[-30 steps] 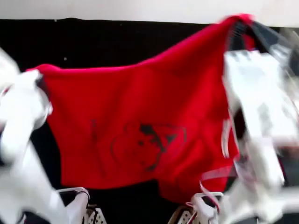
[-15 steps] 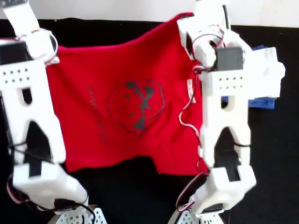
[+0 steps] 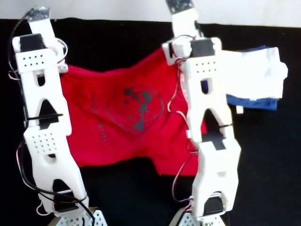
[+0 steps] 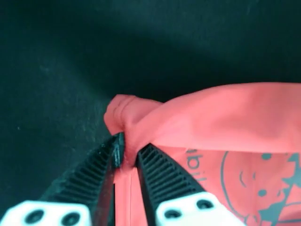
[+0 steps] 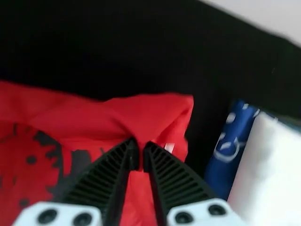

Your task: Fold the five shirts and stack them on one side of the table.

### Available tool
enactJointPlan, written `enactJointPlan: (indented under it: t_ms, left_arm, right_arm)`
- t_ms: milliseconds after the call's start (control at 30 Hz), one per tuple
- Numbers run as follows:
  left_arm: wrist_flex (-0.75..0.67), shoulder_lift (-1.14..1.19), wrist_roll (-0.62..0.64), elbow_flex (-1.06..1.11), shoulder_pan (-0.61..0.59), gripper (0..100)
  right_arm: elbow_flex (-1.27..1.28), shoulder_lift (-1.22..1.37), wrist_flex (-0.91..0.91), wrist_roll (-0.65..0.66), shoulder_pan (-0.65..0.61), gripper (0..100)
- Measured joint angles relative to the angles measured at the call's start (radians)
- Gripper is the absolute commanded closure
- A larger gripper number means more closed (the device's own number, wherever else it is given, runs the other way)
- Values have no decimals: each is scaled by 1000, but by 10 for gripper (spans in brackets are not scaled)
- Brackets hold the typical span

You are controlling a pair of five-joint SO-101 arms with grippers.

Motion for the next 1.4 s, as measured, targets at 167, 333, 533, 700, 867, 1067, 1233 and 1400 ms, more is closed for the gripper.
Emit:
enactJointPlan:
  t_ms: [167,333,533,700,867,1067,1233,1400]
  left_arm:
    - [120,2,0,-64,0,992]
    - [143,0,-3,-48,0,992]
    - [143,-178,-3,255,0,992]
    - [143,-391,-77,562,0,992]
    - [143,-529,-160,798,0,992]
    - [123,-565,-250,1011,0,992]
    - [109,-566,-256,1105,0,992]
    - [109,-568,-256,1157,0,992]
  right_arm:
    - [-2,-5,140,0,-3,993]
    - [-2,-63,253,0,-3,993]
    - [-2,-103,381,0,-3,993]
    - [64,-218,393,0,-3,993]
    - [393,-442,393,0,-3,993]
    - [872,-730,296,0,34,993]
    - [1132,-904,269,41,71,993]
    - [1264,-1007,269,63,74,993]
